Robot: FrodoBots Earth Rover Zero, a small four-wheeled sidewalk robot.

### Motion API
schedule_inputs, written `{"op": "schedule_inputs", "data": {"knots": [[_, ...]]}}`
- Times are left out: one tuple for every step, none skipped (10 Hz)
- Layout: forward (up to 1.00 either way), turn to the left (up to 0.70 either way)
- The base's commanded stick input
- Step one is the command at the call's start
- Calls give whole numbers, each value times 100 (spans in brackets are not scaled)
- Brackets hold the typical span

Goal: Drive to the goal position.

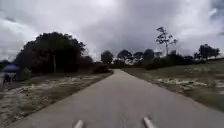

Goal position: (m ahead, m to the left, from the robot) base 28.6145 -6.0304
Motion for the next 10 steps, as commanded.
{"op": "schedule_inputs", "data": {"knots": [[85, 0], [85, 0], [85, 0], [85, 0], [85, 0], [85, 0], [85, 0], [85, 0], [85, 0], [85, 0]]}}
